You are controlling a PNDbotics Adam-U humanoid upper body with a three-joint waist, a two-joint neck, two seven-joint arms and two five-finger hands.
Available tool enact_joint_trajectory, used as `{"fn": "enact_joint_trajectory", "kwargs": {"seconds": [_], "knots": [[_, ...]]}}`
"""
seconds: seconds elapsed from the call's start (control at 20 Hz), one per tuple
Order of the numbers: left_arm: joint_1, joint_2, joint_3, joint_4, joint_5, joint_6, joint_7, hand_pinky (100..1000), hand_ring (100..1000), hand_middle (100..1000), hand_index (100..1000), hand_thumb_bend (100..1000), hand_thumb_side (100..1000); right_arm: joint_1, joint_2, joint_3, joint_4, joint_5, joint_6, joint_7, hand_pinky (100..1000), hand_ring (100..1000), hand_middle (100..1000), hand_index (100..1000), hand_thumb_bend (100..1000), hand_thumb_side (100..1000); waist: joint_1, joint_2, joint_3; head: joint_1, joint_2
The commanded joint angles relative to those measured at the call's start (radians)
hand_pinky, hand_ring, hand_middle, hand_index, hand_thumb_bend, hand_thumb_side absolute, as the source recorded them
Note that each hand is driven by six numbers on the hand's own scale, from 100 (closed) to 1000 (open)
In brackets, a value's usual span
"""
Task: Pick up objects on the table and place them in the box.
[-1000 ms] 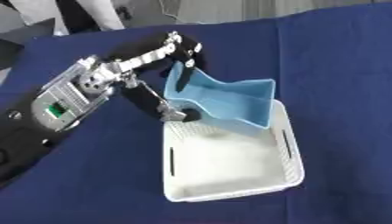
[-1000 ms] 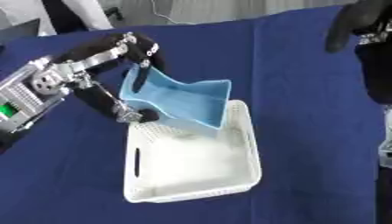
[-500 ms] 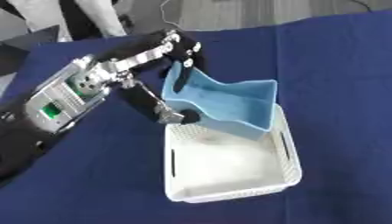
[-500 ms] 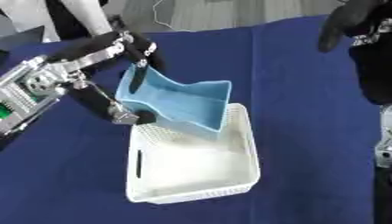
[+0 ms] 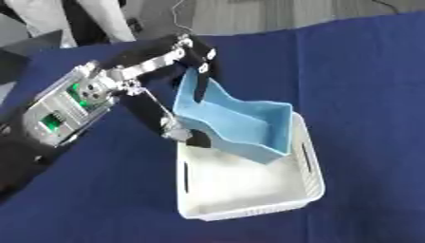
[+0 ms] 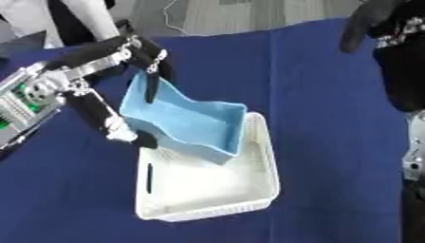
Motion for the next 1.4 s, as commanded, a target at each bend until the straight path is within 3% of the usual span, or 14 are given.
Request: {"fn": "enact_joint_trajectory", "kwargs": {"seconds": [0.05, 0.1, 0.15, 0.2, 0.25, 0.4, 0.55, 0.65, 1.0, 1.2, 1.25, 1.35, 1.4], "knots": [[0.0, 0.024, 0.011, 0.011, 0.051, -0.024, -0.058, 302, 563, 559, 677, 755, 765, -0.013, -0.004, -0.005, -0.008, 0.005, 0.003, -0.003, 605, 702, 807, 799, 100, 687, -0.004, -0.016, 0.001, -0.002, 0.0], [0.006, 0.021, 0.004, 0.024, 0.076, -0.029, -0.109, 277, 539, 533, 652, 745, 752, -0.014, -0.003, -0.005, -0.008, 0.005, 0.004, -0.004, 605, 703, 807, 799, 100, 687, -0.004, -0.017, -0.001, -0.001, 0.0], [0.008, 0.018, 0.003, 0.037, 0.102, -0.031, -0.16, 441, 699, 694, 798, 905, 812, -0.014, -0.003, -0.005, -0.008, 0.005, 0.004, -0.004, 604, 702, 807, 799, 100, 687, -0.003, -0.017, -0.001, -0.001, 0.0], [0.013, 0.014, -0.002, 0.054, 0.135, -0.029, -0.228, 441, 699, 694, 798, 905, 812, -0.014, -0.002, -0.005, -0.008, 0.005, 0.005, -0.005, 604, 702, 807, 799, 100, 687, -0.004, -0.017, -0.002, -0.001, 0.0], [0.015, 0.01, -0.001, 0.07, 0.169, -0.025, -0.285, 499, 747, 747, 838, 1000, 827, -0.014, -0.002, -0.005, -0.008, 0.005, 0.005, -0.005, 604, 702, 808, 800, 100, 690, -0.004, -0.017, -0.003, -0.001, 0.0], [0.013, 0.002, 0.018, 0.109, 0.251, -0.011, -0.39, 515, 758, 761, 847, 1000, 826, -0.014, -0.002, -0.006, -0.008, 0.005, 0.005, -0.006, 604, 702, 808, 800, 100, 692, -0.004, -0.018, -0.004, -0.004, 0.0], [0.012, -0.001, 0.047, 0.128, 0.28, -0.012, -0.4, 487, 737, 745, 835, 993, 854, -0.014, -0.002, -0.007, -0.008, 0.005, 0.005, -0.008, 604, 702, 808, 800, 100, 694, -0.005, -0.018, -0.004, -0.005, 0.0], [0.017, -0.01, 0.094, 0.13, 0.267, -0.045, -0.333, 431, 692, 691, 796, 774, 891, -0.013, -0.002, -0.008, -0.008, 0.005, 0.004, -0.007, 604, 703, 808, 800, 100, 694, -0.007, -0.017, 0.0, -0.006, 0.0], [0.072, -0.087, 0.273, 0.111, 0.179, -0.226, 0.074, 396, 623, 613, 733, 596, 875, -0.011, -0.004, -0.01, -0.008, 0.004, -0.008, -0.001, 605, 705, 808, 800, 100, 691, -0.02, -0.011, 0.011, -0.008, 0.0], [0.1, -0.162, 0.356, 0.093, 0.096, -0.251, 0.264, 483, 695, 672, 757, 492, 927, -0.013, -0.005, -0.01, -0.008, -0.004, -0.024, 0.0, 609, 725, 801, 795, 100, 689, -0.031, -0.003, 0.018, -0.002, 0.0], [0.106, -0.184, 0.374, 0.088, 0.076, -0.248, 0.299, 489, 700, 681, 763, 524, 898, -0.014, -0.005, -0.011, -0.008, -0.006, -0.029, -0.004, 610, 727, 800, 794, 100, 694, -0.033, -0.001, 0.02, 0.001, 0.0], [0.112, -0.24, 0.407, 0.069, 0.049, -0.244, 0.351, 521, 722, 702, 778, 496, 928, -0.016, -0.007, -0.011, -0.008, -0.009, -0.041, -0.017, 618, 740, 793, 792, 100, 686, -0.04, 0.004, 0.025, 0.012, 0.0], [0.113, -0.265, 0.42, 0.059, 0.044, -0.243, 0.369, 569, 751, 736, 798, 433, 959, -0.017, -0.007, -0.011, -0.008, -0.01, -0.047, -0.022, 641, 766, 790, 794, 100, 686, -0.044, 0.006, 0.027, 0.018, 0.0]]}}
